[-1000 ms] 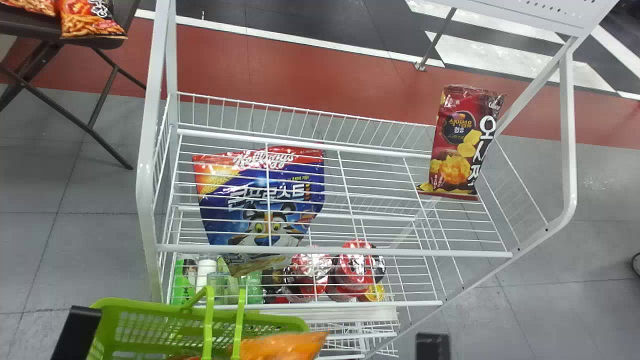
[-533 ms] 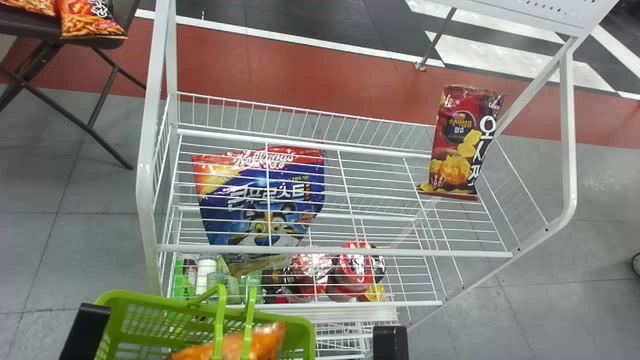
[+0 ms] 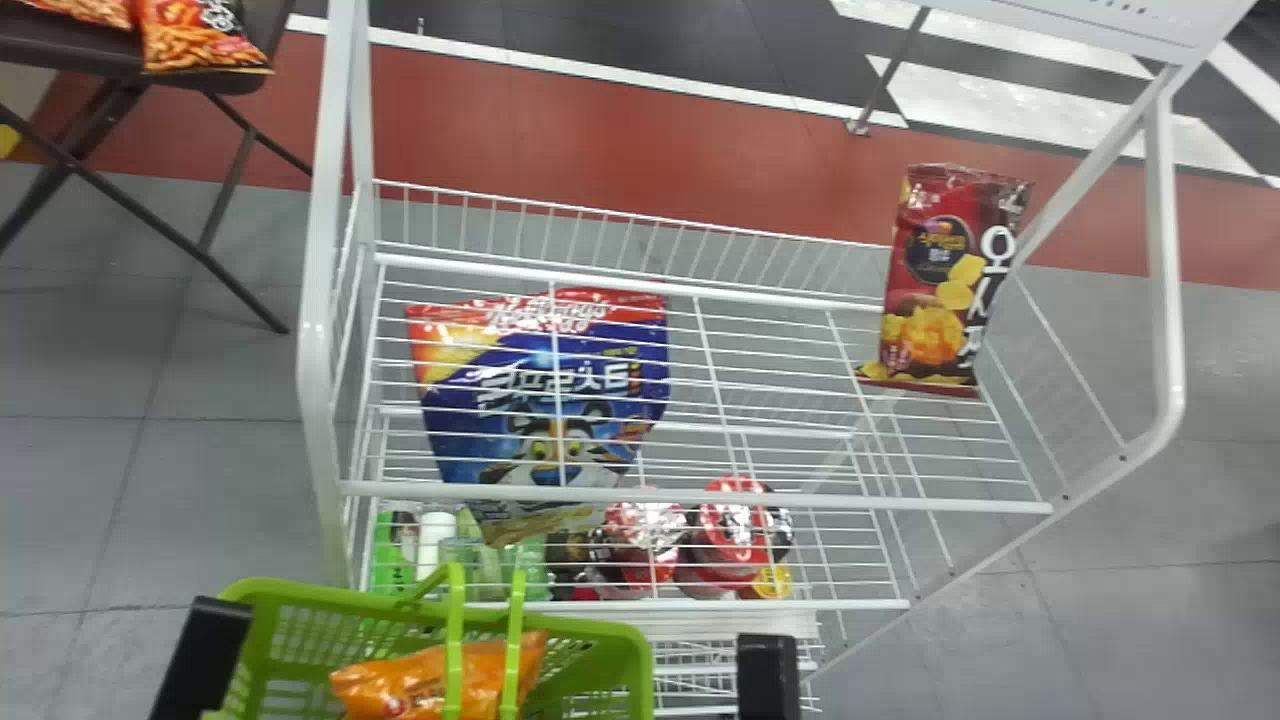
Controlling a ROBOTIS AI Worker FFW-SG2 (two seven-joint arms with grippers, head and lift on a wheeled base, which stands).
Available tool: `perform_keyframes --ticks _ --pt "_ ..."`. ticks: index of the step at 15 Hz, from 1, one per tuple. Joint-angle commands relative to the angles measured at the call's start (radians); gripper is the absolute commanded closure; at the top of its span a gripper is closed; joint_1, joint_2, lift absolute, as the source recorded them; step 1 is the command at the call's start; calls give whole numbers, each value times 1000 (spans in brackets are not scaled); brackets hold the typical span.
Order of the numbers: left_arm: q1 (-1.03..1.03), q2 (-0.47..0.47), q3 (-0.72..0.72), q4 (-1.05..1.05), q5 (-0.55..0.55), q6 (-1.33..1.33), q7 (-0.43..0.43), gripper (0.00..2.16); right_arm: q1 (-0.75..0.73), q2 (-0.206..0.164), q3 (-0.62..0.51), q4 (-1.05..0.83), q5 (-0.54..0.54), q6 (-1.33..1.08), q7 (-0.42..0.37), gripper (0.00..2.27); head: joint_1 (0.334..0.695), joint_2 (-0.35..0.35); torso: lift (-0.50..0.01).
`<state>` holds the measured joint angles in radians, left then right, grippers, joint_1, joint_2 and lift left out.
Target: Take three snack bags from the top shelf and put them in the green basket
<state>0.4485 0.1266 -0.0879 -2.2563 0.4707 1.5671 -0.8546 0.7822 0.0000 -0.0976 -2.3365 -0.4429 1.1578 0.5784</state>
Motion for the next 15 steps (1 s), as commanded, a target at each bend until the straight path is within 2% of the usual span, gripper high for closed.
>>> perform_keyframes --ticks 1,2,3,6,8,12,14,15 --pt "-1 -1 -1 1 0 4 0 1551 35 1 -56 -46 0 -20 -2 -2 695 -278 -28" --pt "-2 -2 -1 3 0 4 0 1551 48 1 -83 -66 0 -45 -8 -1 695 -296 -28" --pt "-2 -2 -3 4 -1 4 0 1551 66 1 -109 -81 12 -125 -15 39 695 -350 -28" --pt "-2 -1 -7 1 -1 4 -1 1551 77 1 -185 -115 24 -229 -29 60 695 -350 -28" --pt "-2 -2 -15 1 -1 4 2 1551 94 1 -208 -130 27 -398 -31 63 695 -350 -28" --pt "7 1 -23 1 -6 4 5 1551 135 1 -117 -126 217 -1094 -69 66 695 -350 -28" --pt "12 1 -27 0 -9 4 5 1555 155 1 -47 -132 325 -1272 -146 66 695 -350 -28" --pt "16 2 -27 0 -9 4 3 1555 169 1 -25 -139 331 -1278 -163 70 695 -350 -28"
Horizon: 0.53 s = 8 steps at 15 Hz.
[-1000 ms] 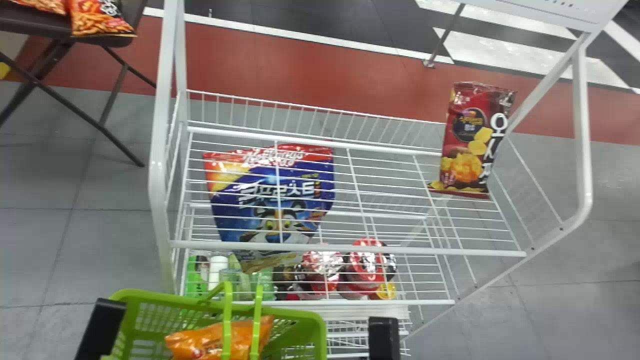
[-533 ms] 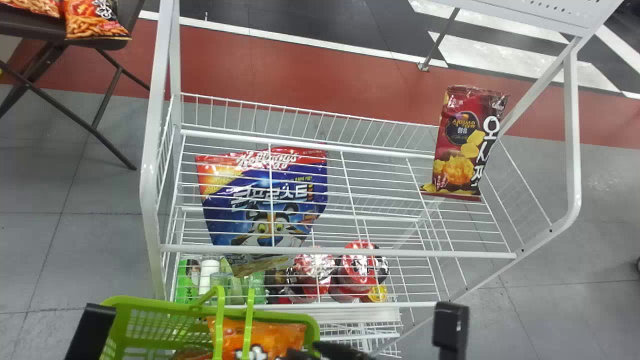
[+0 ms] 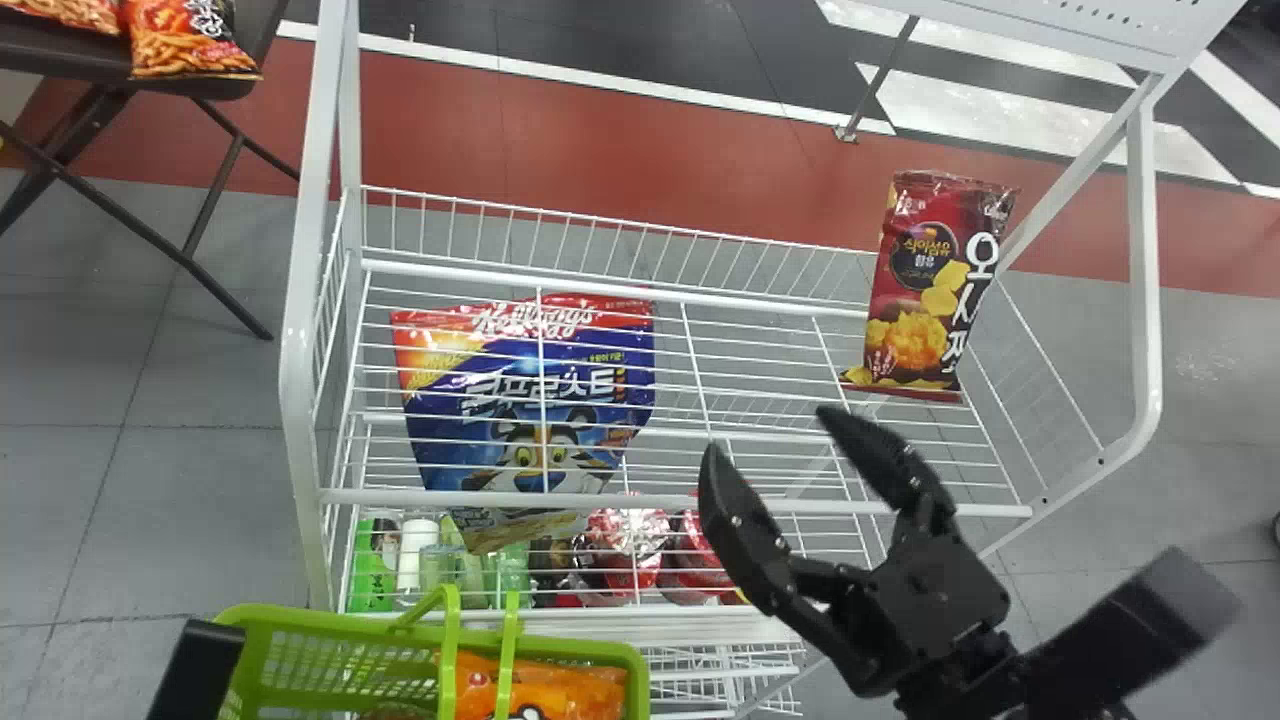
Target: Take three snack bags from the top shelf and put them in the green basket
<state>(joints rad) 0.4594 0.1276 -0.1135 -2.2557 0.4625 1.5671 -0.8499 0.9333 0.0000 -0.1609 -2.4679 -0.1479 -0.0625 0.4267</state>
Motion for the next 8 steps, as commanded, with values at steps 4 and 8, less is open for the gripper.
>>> perform_keyframes --ticks 4,8 --pt "25 1 6 -7 -4 4 -8 1555 47 1 138 33 83 -27 -141 76 695 -350 -28" --pt "28 3 6 -13 -7 4 -11 1555 62 1 144 10 74 25 -181 80 695 -350 -28"
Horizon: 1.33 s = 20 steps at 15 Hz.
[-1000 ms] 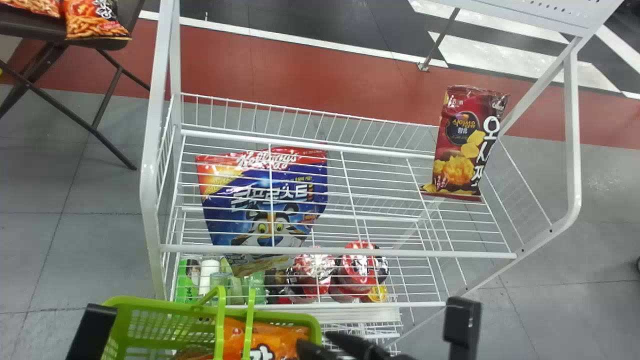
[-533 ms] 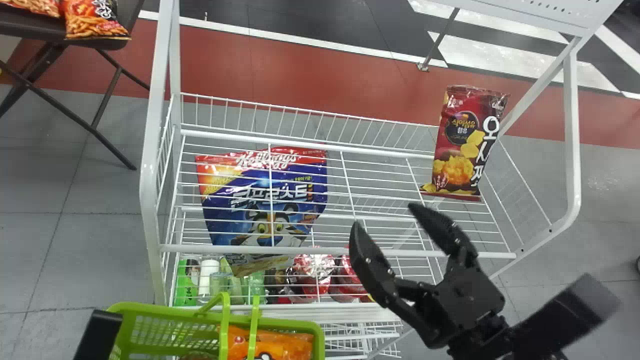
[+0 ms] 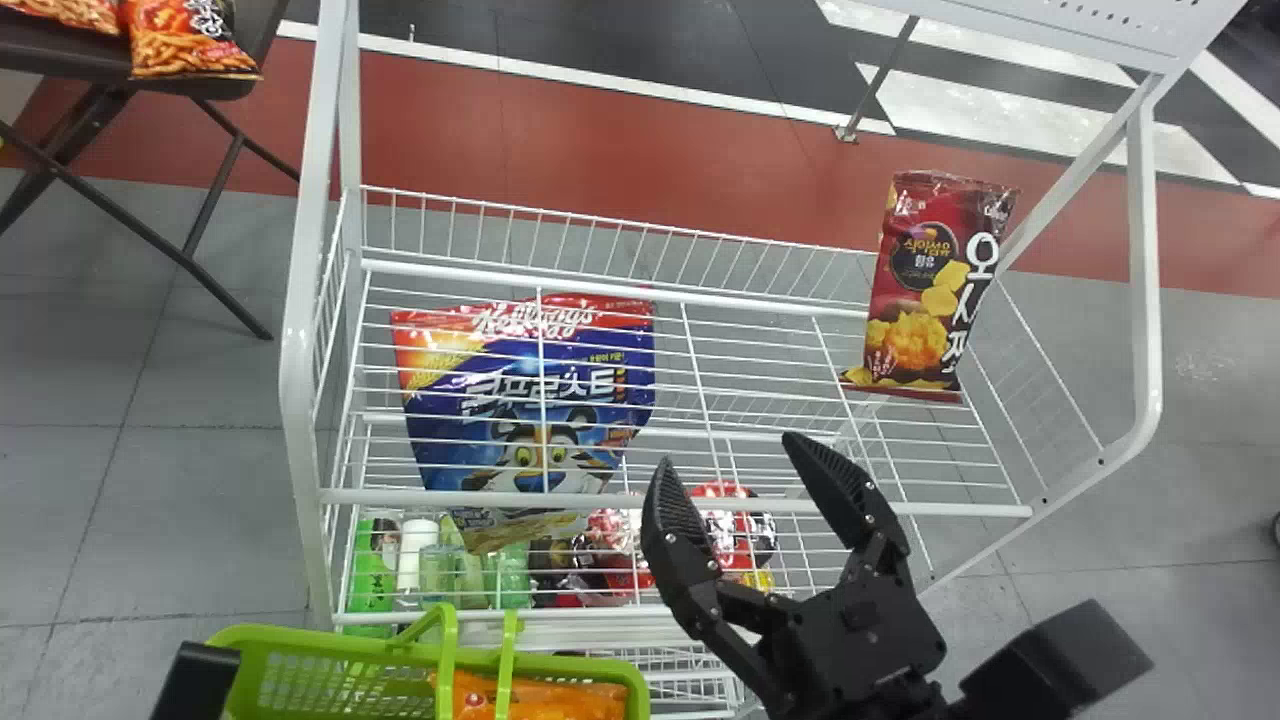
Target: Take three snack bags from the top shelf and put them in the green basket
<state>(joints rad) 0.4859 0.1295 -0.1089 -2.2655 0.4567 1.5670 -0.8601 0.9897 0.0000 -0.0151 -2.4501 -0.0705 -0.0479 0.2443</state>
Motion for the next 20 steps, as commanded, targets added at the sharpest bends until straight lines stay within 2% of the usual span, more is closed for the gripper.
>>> perform_keyframes --ticks 1,20 --pt "8 1 5 -6 -1 4 -2 1555 7 1 -3 -9 -5 10 1 80 695 -350 -28" --pt "17 9 15 -22 0 4 -8 1555 6 1 -6 -12 -5 4 1 80 695 -350 -28"
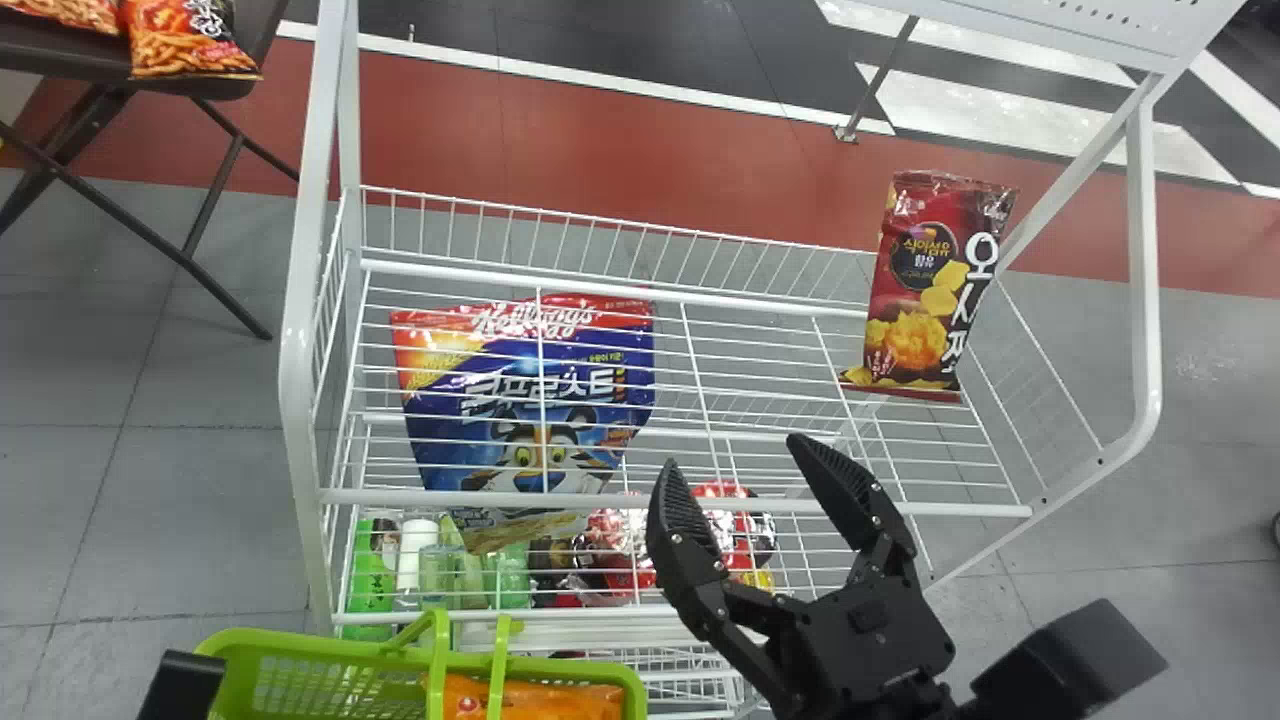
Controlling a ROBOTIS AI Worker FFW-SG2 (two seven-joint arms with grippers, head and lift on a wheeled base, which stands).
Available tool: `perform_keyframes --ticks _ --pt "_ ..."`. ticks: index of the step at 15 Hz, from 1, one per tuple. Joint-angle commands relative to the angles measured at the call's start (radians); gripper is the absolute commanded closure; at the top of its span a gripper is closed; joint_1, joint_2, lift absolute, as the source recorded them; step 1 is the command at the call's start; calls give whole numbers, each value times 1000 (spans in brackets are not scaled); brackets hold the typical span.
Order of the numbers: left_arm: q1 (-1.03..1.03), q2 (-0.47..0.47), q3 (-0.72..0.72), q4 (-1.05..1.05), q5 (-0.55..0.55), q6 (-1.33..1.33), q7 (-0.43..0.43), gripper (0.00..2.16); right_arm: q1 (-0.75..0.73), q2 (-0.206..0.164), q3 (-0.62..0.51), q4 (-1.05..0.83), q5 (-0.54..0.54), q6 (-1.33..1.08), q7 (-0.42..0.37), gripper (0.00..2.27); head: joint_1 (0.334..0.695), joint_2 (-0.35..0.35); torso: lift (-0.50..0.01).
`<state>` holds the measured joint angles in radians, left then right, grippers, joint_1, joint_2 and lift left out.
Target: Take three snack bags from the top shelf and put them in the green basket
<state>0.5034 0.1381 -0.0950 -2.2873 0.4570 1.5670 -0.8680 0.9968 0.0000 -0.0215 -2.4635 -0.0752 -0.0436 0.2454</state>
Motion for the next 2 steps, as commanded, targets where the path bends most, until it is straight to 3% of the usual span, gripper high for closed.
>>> perform_keyframes --ticks 1,2 --pt "-2 0 1 0 0 4 0 1555 -1 1 -2 1 -2 0 0 80 695 -350 -28" --pt "-2 -2 3 2 0 4 -2 1555 -1 1 -2 3 -2 0 0 80 695 -350 -28"
